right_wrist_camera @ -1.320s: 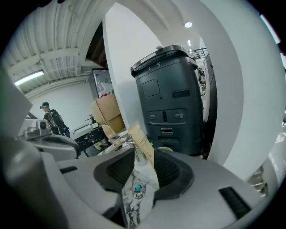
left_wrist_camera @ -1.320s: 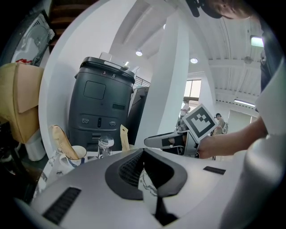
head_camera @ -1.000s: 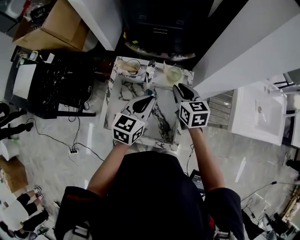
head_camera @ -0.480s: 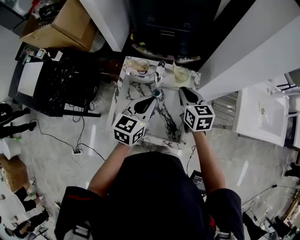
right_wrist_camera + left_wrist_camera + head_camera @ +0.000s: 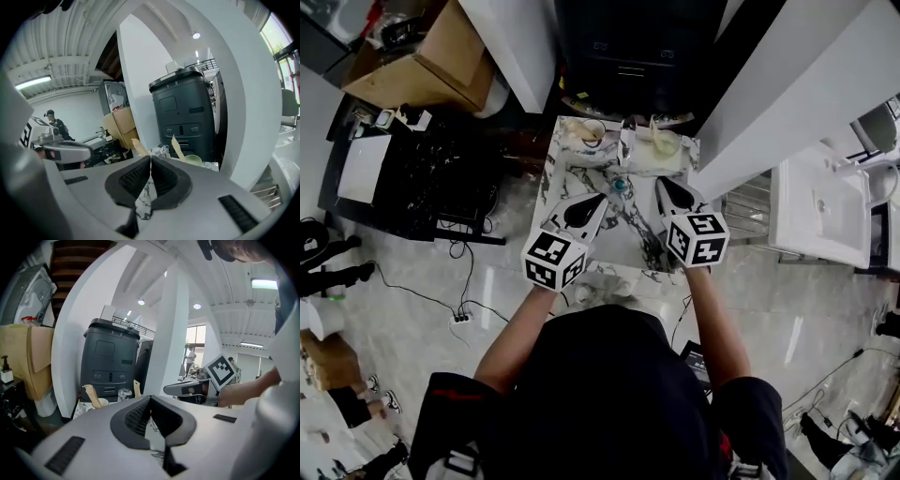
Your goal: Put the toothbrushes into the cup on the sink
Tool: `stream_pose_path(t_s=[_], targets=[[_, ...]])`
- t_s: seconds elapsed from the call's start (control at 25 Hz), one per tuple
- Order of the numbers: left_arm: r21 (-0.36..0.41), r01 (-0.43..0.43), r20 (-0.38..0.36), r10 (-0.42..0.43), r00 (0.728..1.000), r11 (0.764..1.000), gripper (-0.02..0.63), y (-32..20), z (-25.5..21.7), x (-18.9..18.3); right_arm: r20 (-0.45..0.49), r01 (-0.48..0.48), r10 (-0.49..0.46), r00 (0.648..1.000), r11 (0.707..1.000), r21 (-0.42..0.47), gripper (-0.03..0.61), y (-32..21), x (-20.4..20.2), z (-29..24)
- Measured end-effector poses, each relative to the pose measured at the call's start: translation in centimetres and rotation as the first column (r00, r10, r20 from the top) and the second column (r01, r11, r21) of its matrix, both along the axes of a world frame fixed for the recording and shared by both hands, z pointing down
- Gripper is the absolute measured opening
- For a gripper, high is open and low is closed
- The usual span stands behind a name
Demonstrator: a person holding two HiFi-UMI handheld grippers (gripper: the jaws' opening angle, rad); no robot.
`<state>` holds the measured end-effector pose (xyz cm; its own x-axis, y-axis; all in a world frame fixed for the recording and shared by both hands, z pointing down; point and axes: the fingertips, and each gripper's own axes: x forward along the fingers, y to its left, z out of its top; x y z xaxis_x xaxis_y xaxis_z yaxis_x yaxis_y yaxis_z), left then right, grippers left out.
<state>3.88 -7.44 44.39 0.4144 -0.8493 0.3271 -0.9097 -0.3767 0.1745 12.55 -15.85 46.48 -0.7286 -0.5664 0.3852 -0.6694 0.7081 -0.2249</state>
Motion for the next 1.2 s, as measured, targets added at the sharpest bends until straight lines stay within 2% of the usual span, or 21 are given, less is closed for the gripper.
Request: stream_pose_path(t_s=[0.44,0.84,1.2], targets=[[0.057,-0.004,-0.002,0.004,1.000,0.998,0.014,4.9,-2.1,-3.0,-0.001,0.009,-0.009,1.000,0.998,0.055,0.035,6.7,-2.6,-2.3],[0.108,-0.033,0.003,0.033,0.999,0.994,0.014,9.0,-4.3,-5.3,0.050,0.013,-0.017,0.999,0.996,0.086,0.035,12.3,-6.4,-5.1],[0.123,-0.051,-0.013,0.053,0.999,0.991,0.014,10.9,-4.4,-5.6,0.047,0.014,-0.020,0.999,0.992,0.127,0.035,14.4,-7.7,-6.4]])
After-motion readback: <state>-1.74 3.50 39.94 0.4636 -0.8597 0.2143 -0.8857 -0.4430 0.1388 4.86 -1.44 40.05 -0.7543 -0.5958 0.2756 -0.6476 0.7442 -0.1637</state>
